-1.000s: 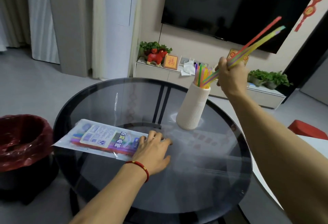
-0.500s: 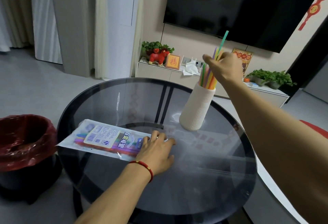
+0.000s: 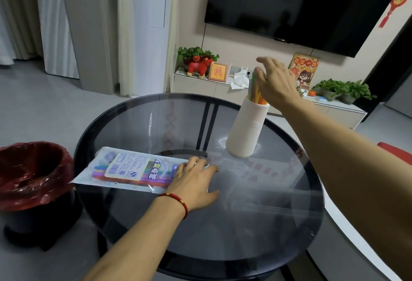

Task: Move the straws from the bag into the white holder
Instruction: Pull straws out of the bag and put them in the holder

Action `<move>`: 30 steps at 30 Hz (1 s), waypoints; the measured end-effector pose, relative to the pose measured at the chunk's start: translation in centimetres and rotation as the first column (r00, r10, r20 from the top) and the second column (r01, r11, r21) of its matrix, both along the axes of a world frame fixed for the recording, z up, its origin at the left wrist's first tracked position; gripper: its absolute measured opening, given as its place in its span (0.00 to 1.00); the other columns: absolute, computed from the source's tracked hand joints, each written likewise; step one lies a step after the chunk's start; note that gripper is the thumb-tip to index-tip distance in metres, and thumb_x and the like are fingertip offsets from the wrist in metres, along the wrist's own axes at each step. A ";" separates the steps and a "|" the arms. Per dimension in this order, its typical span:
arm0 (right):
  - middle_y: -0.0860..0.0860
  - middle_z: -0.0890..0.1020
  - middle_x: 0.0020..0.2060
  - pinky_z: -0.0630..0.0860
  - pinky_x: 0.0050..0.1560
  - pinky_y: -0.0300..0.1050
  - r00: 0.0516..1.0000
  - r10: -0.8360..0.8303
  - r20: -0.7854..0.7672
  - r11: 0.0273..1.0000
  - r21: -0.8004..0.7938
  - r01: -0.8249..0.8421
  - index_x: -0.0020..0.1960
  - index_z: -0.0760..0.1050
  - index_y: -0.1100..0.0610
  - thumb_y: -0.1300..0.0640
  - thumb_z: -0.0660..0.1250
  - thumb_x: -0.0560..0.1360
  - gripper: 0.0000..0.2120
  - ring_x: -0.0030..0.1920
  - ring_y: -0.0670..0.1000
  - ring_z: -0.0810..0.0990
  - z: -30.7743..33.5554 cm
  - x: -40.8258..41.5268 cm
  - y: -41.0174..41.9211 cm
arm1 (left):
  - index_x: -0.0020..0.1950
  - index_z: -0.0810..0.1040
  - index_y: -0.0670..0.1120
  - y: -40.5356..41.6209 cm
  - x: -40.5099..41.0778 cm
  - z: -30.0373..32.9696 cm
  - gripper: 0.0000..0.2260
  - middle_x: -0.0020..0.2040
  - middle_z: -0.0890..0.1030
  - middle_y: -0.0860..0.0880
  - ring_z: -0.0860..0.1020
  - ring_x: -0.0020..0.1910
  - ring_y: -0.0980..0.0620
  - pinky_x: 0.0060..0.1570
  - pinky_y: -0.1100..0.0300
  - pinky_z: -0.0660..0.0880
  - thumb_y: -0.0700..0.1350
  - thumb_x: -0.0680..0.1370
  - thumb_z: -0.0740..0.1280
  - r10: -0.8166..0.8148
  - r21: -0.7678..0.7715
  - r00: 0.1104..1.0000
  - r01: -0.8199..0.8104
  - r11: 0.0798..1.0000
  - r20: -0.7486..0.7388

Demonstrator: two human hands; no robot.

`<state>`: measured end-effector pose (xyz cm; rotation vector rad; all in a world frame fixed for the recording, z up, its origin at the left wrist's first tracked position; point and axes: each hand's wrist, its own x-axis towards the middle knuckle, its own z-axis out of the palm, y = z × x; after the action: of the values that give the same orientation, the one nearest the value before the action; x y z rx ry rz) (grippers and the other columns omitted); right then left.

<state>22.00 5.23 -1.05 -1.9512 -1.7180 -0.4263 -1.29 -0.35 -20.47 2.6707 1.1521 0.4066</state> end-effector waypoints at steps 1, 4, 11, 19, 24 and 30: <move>0.60 0.71 0.76 0.63 0.73 0.62 1.000 0.011 -0.003 0.996 -0.085 -0.012 0.77 0.67 0.58 0.46 0.52 0.86 0.25 0.74 0.61 0.70 0.0 0.1 0.2 | 0.73 0.66 0.54 0.2 -0.2 0.0 0.31 0.71 0.67 0.49 0.58 0.73 0.47 0.71 0.47 0.58 0.62 0.72 0.67 0.000 0.008 1.000 0.000 1.000 -0.015; 0.61 0.69 0.77 0.65 0.72 0.60 1.000 0.016 0.021 0.989 -0.147 -0.013 0.79 0.64 0.59 0.46 0.53 0.86 0.26 0.75 0.61 0.69 0.1 0.2 0.2 | 0.79 0.52 0.55 0.6 -0.9 0.0 0.48 0.79 0.55 0.48 0.47 0.78 0.46 0.75 0.38 0.46 0.70 0.65 0.68 -0.011 -0.065 0.992 0.003 0.998 -0.127; 0.56 0.81 0.57 0.70 0.53 0.45 0.970 0.230 0.079 0.925 0.291 -0.243 0.61 0.77 0.60 0.58 0.61 0.81 0.12 0.53 0.53 0.77 -3.3 -2.6 -5.2 | 0.80 0.34 0.54 2.1 -4.1 0.2 0.61 0.82 0.47 0.46 0.38 0.80 0.45 0.72 0.30 0.36 0.67 0.61 0.71 0.004 -0.150 0.943 -0.057 0.987 -0.332; 0.49 0.87 0.46 0.78 0.45 0.37 0.844 0.095 -0.527 0.913 -0.291 -0.285 0.53 0.84 0.54 0.63 0.67 0.77 0.10 0.42 0.46 0.83 -19.5 -5.0 -14.3 | 0.80 0.47 0.49 1.6 -3.8 0.9 0.54 0.65 0.62 0.50 0.63 0.71 0.47 0.72 0.27 0.40 0.58 0.62 0.74 -0.031 -0.081 0.921 -0.001 0.997 -0.389; 0.44 0.86 0.47 0.81 0.49 0.40 0.747 0.088 -0.659 0.911 -0.250 -0.328 0.55 0.83 0.51 0.60 0.67 0.78 0.10 0.45 0.45 0.84 -20.7 -4.8 -15.0 | 0.68 0.65 0.52 0.8 -2.9 1.3 0.37 0.54 0.59 0.51 0.69 0.57 0.47 0.73 0.40 0.56 0.55 0.61 0.74 -0.031 0.030 0.945 0.043 0.999 -0.325; 0.44 0.85 0.49 0.83 0.46 0.42 0.639 0.145 -0.755 0.902 -0.164 -0.399 0.61 0.79 0.49 0.55 0.68 0.80 0.10 0.43 0.48 0.86 -21.2 -5.1 -15.4 | 0.73 0.61 0.53 -0.5 -1.4 2.3 0.39 0.66 0.63 0.48 0.67 0.65 0.45 0.74 0.46 0.56 0.44 0.65 0.75 -0.034 0.381 0.949 0.159 0.911 -0.314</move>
<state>16.89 -10.20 -22.28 -1.6438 -1.5235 0.7237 -2.68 -0.83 -18.14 3.2307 1.1010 0.2431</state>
